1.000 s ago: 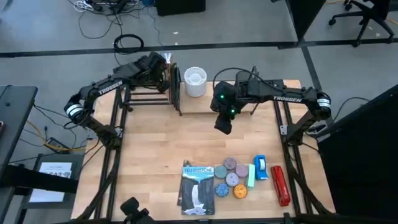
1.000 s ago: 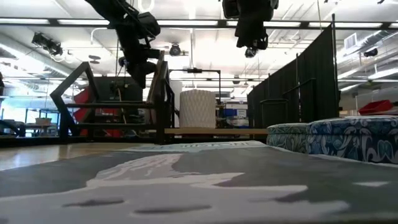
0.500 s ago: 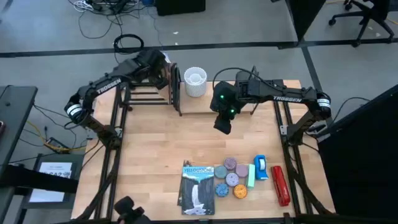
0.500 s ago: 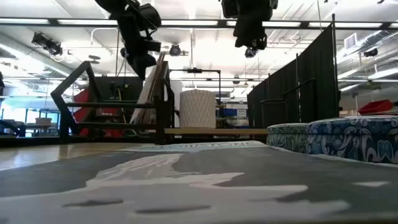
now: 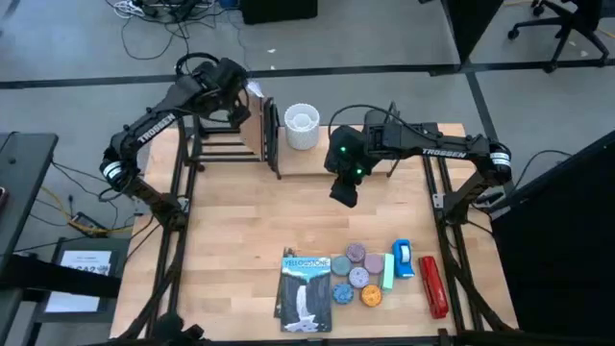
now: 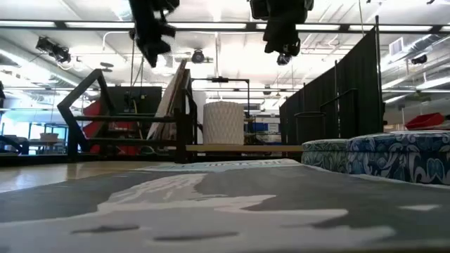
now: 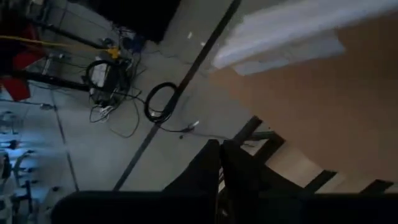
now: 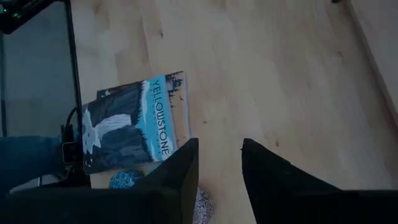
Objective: Stock shelves
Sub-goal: Put the blue book on the bookshelf
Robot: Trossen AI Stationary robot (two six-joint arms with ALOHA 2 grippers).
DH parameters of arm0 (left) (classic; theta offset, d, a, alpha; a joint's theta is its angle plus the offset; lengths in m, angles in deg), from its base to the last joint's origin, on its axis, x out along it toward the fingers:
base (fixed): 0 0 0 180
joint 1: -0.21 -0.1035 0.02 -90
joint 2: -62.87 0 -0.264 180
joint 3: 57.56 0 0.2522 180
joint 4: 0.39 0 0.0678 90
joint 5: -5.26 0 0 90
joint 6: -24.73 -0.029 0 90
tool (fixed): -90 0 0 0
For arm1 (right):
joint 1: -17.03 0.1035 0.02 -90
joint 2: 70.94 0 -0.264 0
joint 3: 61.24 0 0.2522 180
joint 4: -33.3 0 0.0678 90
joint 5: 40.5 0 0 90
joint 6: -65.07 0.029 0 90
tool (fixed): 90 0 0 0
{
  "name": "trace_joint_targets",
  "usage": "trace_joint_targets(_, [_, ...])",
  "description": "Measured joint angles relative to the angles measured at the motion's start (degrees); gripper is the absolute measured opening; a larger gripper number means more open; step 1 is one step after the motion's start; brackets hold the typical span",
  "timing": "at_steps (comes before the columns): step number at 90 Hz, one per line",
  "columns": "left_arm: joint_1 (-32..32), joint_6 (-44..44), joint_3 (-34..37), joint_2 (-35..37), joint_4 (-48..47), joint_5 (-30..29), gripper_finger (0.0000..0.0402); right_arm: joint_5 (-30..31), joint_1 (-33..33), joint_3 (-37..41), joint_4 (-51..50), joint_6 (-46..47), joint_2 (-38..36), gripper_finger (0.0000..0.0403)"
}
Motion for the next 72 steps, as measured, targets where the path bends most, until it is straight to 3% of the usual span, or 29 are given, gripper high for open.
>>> trace_joint_targets(8, [1.8, 9.4, -7.19, 0.0, -6.04, -0.02, 0.0, 0.19, -0.19, 0.0, 0.02, -0.99, 0.0, 0.0091])
trace_joint_targets(13, [3.05, 18.95, -11.59, 0.05, -10.38, 3.07, 0.0, 0.2, -0.39, 0.0, 0.02, -1.46, 0.0, 0.0091])
trace_joint_targets(26, [7.25, 36.76, -17.53, 0.6, -18.06, 24.16, 0.0, 0.22, -0.46, 0.0, 1.12, -3.96, 0.0, 0.0091])
trace_joint_targets(33, [13.18, 42.44, -17.34, 0.75, -20.36, 31.29, 0.0, 0.16, -0.23, 0.0, 2.47, -6.77, 0.0, 0.0091])
trace_joint_targets(40, [21.58, 48.12, -15.23, 0.72, -21.59, 33.81, 0.0, -0.55, 0.6, 0.11, 4.06, -8.99, 0.16, 0.0091])
trace_joint_targets(55, [39.51, 64.96, -6.06, 0.7, -20.59, 32.28, 0.0, -3.11, 3.93, 3.14, 8.38, -14.39, 2.1, 0.0091])
trace_joint_targets(63, [46.83, 77.57, 1.71, 0.72, -15.37, 31.99, 0.0001, -3.25, 5.88, 4.45, 10.01, -14.73, 4.48, 0.0091])
trace_joint_targets(72, [52.64, 85.44, 10.91, 0.63, -4.71, 34.76, 0.002, -3.3, 7.63, 4.48, 10.17, -13.24, 7.75, 0.0093])
